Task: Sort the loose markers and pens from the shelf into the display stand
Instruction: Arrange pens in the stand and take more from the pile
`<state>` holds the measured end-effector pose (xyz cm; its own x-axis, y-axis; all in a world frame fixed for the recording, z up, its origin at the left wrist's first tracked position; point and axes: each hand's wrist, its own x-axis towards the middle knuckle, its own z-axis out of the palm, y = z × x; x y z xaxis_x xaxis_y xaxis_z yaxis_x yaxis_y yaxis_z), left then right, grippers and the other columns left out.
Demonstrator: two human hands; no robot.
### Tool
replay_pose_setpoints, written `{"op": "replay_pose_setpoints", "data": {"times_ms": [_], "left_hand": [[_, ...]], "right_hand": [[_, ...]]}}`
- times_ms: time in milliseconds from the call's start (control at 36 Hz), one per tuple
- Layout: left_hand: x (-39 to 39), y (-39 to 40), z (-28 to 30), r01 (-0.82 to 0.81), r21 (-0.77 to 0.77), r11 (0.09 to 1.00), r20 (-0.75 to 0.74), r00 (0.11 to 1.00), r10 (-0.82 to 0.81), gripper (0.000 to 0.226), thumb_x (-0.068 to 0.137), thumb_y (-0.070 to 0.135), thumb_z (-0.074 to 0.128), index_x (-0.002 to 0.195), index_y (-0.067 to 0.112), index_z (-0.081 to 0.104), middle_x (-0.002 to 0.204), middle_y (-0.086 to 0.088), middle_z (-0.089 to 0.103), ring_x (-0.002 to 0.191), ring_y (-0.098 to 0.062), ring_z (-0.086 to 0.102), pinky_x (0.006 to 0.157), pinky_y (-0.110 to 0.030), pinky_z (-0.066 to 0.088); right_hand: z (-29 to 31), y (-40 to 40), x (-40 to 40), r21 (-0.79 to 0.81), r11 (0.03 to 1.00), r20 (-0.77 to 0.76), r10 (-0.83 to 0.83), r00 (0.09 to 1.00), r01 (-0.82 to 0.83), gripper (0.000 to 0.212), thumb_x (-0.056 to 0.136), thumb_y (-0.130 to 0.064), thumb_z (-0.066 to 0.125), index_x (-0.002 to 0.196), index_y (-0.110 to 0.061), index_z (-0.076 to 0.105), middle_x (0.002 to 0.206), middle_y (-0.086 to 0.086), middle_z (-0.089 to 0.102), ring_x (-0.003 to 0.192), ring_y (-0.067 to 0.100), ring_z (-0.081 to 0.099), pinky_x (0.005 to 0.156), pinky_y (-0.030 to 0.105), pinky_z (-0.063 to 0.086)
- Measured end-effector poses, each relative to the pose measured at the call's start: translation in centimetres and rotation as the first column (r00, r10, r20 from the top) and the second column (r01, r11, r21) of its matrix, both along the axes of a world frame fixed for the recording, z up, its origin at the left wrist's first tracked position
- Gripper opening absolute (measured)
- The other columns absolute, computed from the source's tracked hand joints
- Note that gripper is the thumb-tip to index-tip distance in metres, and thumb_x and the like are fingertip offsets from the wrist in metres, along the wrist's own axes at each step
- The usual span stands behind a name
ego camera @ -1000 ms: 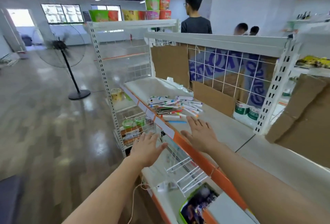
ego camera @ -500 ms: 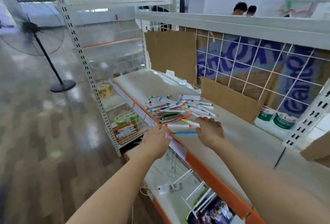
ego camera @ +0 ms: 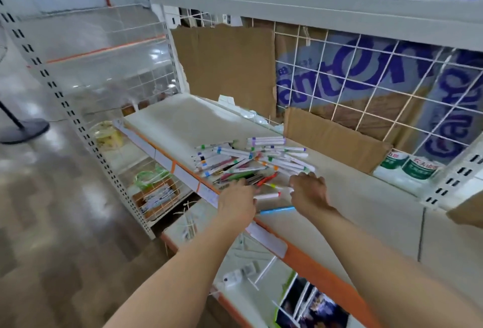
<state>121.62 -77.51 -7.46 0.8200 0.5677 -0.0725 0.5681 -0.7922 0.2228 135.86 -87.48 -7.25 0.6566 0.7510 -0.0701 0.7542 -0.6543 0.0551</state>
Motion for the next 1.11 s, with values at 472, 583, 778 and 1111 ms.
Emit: {"op": "replay_pose_setpoints", "data": {"times_ms": [472,583,778,1111], "left_hand": [[2.2,-0.1,-0.5,-0.085,0.046,0.995,0.153,0.985,0.077,0.025,0.094,0.012,0.042,0.118,0.014,0.049,0.111,-0.009,0.058,0.103,-0.031,0.052,0.067,-0.034,0.035],[2.5,-0.4,0.0,-0.1,-0.055,0.994,0.32,0.941,0.112,0.018,0.095,0.012,0.039,0.109,0.01,0.051,0.104,-0.012,0.056,0.095,-0.031,0.049,0.066,-0.039,0.041],[3.0,-0.4,0.3,-0.107,-0.121,0.987,0.468,0.87,0.152,0.029,0.098,0.012,0.041,0.122,0.011,0.057,0.115,-0.013,0.058,0.109,-0.031,0.048,0.077,-0.04,0.042],[6.0,-1.5,0.9,0.084,-0.186,0.979,0.592,0.805,0.044,0.019,0.098,0.012,0.042,0.101,0.006,0.06,0.101,-0.012,0.058,0.094,-0.031,0.051,0.064,-0.034,0.034]], "right_hand": [[0.9,-2.1,2.3,0.351,0.936,0.035,0.016,0.999,-0.028,0.026,0.1,-0.028,0.037,0.12,-0.024,0.053,0.113,0.0,0.065,0.104,0.021,0.059,0.086,0.03,0.032],[2.3,-2.8,2.3,0.498,0.867,-0.047,0.005,0.999,0.018,0.031,0.099,-0.029,0.043,0.127,-0.025,0.054,0.111,0.005,0.068,0.101,0.028,0.06,0.083,0.03,0.038],[2.9,-3.4,2.7,0.724,0.643,-0.254,-0.089,0.963,0.251,0.019,0.086,-0.005,0.058,0.101,-0.012,0.065,0.1,0.009,0.067,0.089,0.032,0.062,0.073,0.033,0.042],[3.2,-6.8,1.3,0.772,0.511,-0.248,-0.305,0.92,0.378,0.017,0.094,-0.021,0.056,0.095,-0.005,0.055,0.086,0.015,0.064,0.077,0.037,0.059,0.056,0.029,0.027]]}}
